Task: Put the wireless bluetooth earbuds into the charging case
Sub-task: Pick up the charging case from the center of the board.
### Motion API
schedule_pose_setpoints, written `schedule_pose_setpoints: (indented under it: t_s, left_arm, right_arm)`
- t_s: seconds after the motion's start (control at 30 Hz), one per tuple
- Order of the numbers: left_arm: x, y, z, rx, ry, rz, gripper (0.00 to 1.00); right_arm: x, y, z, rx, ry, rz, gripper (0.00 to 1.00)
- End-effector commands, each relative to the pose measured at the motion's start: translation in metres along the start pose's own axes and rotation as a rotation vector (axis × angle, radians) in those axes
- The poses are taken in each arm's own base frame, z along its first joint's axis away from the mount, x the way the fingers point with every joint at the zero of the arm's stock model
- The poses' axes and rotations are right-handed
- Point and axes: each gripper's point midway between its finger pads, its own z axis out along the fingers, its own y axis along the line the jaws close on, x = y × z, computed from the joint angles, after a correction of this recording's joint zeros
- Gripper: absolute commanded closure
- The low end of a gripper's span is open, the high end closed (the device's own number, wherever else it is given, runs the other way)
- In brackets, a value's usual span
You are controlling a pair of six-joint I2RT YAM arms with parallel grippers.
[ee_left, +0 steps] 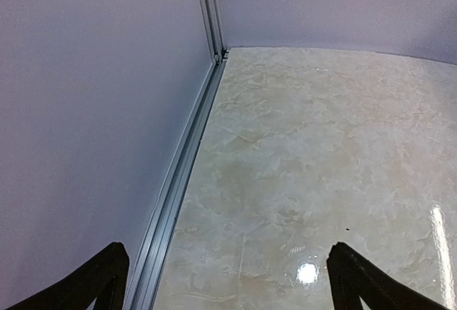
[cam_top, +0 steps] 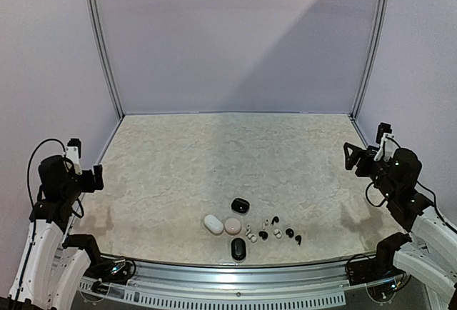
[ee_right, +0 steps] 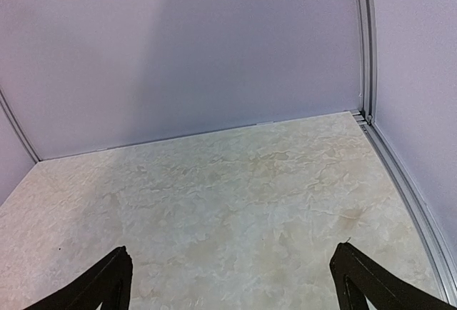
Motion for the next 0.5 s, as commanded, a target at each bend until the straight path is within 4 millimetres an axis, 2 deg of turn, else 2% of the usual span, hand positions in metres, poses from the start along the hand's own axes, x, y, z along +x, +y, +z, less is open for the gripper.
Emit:
schedule_pose_setpoints:
  t_s: [0.0, 0.03, 0.1, 0.17, 0.3, 0.33, 0.37, 0.4, 0.47]
  left_arm:
    - [0.000, -0.010, -0.001, 0.061, -0.008, 0.026, 0.01]
    - [-0.004, -0.020, -0.003, 0.122, -0.015, 0.071, 0.01]
    - [-0.008, -0.050, -0.015, 0.305, -0.039, 0.277, 0.01]
    - [-0.021, -0.066, -0.027, 0.413, -0.072, 0.355, 0.01]
    - [-0.069, -0.081, -0.041, 0.541, -0.103, 0.162, 0.01]
    - [-0.078, -0.085, -0.040, 0.578, -0.077, 0.068, 0.01]
    - [-0.083, -0.093, -0.041, 0.640, -0.060, 0.028, 0.01]
    - [-0.087, -0.102, -0.041, 0.713, -0.032, -0.027, 0.01]
    - [-0.090, -0.115, -0.035, 0.791, 0.045, -0.133, 0.00]
  right_arm:
    - [-0.007, 0.016, 0.004, -0.065, 0.042, -0.006, 0.01]
    - [-0.009, 0.021, 0.005, -0.086, 0.054, -0.018, 0.01]
    - [-0.009, 0.032, 0.009, -0.133, 0.094, -0.031, 0.01]
    - [-0.012, 0.050, 0.013, -0.214, 0.128, -0.028, 0.01]
    - [-0.012, 0.079, 0.033, -0.328, 0.259, 0.016, 0.06]
    - [-0.017, 0.087, 0.038, -0.340, 0.296, 0.025, 0.08]
    - [-0.005, 0.090, 0.044, -0.332, 0.371, 0.029, 0.10]
    - [-0.012, 0.101, 0.049, -0.340, 0.397, 0.021, 0.13]
    - [0.016, 0.123, 0.059, -0.349, 0.538, -0.022, 0.15]
